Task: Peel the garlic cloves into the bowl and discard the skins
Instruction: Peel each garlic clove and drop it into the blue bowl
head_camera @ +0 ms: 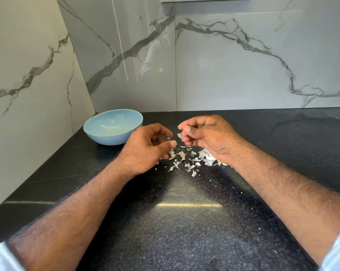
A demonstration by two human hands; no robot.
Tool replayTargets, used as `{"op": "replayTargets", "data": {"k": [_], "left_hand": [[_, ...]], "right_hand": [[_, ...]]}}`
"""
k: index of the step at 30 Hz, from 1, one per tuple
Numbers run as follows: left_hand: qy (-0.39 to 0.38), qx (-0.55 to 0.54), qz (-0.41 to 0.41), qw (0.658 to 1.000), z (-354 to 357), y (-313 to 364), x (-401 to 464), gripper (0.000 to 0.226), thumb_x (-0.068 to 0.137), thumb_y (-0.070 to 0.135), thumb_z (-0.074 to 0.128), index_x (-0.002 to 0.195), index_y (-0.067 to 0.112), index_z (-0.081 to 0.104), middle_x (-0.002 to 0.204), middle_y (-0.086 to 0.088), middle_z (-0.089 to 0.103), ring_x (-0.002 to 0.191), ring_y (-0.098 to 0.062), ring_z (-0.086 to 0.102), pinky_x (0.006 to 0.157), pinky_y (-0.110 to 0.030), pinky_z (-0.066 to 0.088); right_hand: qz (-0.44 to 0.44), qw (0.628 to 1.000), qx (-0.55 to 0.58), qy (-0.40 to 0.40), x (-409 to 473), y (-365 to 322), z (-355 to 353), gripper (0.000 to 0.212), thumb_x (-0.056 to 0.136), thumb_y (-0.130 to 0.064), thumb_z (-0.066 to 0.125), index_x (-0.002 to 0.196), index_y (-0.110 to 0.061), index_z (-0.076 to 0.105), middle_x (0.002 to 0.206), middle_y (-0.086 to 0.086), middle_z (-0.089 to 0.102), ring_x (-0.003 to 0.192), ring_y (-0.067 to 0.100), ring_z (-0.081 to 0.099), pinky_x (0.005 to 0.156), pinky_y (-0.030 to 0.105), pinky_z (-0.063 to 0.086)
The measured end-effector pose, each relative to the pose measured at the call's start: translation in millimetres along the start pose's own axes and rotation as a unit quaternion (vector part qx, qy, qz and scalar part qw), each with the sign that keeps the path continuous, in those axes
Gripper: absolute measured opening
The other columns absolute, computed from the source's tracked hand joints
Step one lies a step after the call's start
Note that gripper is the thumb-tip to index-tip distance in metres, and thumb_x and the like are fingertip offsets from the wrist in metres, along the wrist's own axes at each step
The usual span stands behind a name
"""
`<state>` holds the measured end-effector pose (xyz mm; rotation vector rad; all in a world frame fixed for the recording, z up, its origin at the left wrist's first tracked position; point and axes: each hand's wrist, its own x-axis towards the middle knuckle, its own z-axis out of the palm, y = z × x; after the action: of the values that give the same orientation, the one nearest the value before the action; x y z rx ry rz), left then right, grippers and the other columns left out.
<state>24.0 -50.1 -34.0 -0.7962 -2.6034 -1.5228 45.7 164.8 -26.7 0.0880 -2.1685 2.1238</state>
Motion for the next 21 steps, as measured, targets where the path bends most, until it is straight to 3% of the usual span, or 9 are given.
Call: {"op": "replayTargets", "data": {"k": [2, 6, 10, 13, 17, 21], "left_hand": [[0.0, 0.002, -0.001, 1.0, 0, 0, 0, 0.014, 0.098, 0.027, 0.078, 0.108, 0.019, 0.073, 0.086, -0.003, 0.08, 0.074, -0.018, 0.079, 0.063, -0.038, 0.065], [0.002, 0.007, 0.003, 1.0, -1, -1, 1, 0.011, 0.098, 0.027, 0.078, 0.104, 0.018, 0.074, 0.084, -0.003, 0.08, 0.074, -0.018, 0.079, 0.063, -0.037, 0.065], [0.014, 0.017, 0.016, 1.0, -4, -2, 2, 0.007, 0.099, 0.025, 0.077, 0.101, 0.018, 0.075, 0.081, -0.003, 0.079, 0.073, -0.019, 0.078, 0.064, -0.037, 0.064], [0.032, 0.04, 0.03, 0.998, -10, -1, 3, 0.007, 0.098, 0.027, 0.078, 0.097, 0.02, 0.076, 0.079, -0.001, 0.078, 0.069, -0.017, 0.078, 0.061, -0.029, 0.06], [0.068, 0.089, 0.059, 0.992, -26, 2, 5, 0.01, 0.097, 0.032, 0.079, 0.091, 0.023, 0.076, 0.073, 0.002, 0.077, 0.06, -0.018, 0.073, 0.061, -0.035, 0.062], [0.126, 0.117, 0.062, 0.983, -48, -2, 8, 0.014, 0.097, 0.037, 0.078, 0.089, 0.026, 0.076, 0.069, 0.005, 0.074, 0.059, -0.011, 0.067, 0.06, -0.03, 0.055]], "right_hand": [[-0.002, 1.0, 0.024, -0.019, -1, -1, 0, 0.018, 0.092, 0.006, 0.07, 0.108, 0.0, 0.077, 0.092, 0.017, 0.078, 0.084, 0.025, 0.075, 0.084, 0.039, 0.064], [0.01, 0.998, 0.056, -0.036, -4, -5, 1, 0.019, 0.09, 0.006, 0.071, 0.108, 0.002, 0.073, 0.099, 0.023, 0.078, 0.087, 0.029, 0.078, 0.081, 0.039, 0.066], [0.007, 0.998, 0.06, -0.029, -2, -5, 1, 0.013, 0.093, -0.007, 0.072, 0.103, 0.001, 0.073, 0.089, 0.018, 0.078, 0.08, 0.027, 0.076, 0.078, 0.04, 0.066], [0.011, 0.999, 0.045, -0.02, 1, -2, -1, 0.02, 0.093, -0.02, 0.072, 0.1, -0.001, 0.073, 0.082, 0.013, 0.074, 0.075, 0.025, 0.072, 0.074, 0.038, 0.064], [0.0, 1.0, 0.018, -0.003, 4, 3, -1, 0.014, 0.09, -0.004, 0.075, 0.104, 0.0, 0.074, 0.089, 0.017, 0.076, 0.078, 0.024, 0.074, 0.079, 0.038, 0.064], [-0.021, 1.0, -0.016, -0.009, 5, 3, 10, 0.016, 0.088, 0.005, 0.075, 0.104, -0.001, 0.076, 0.095, 0.02, 0.078, 0.087, 0.028, 0.077, 0.082, 0.037, 0.065]]}}
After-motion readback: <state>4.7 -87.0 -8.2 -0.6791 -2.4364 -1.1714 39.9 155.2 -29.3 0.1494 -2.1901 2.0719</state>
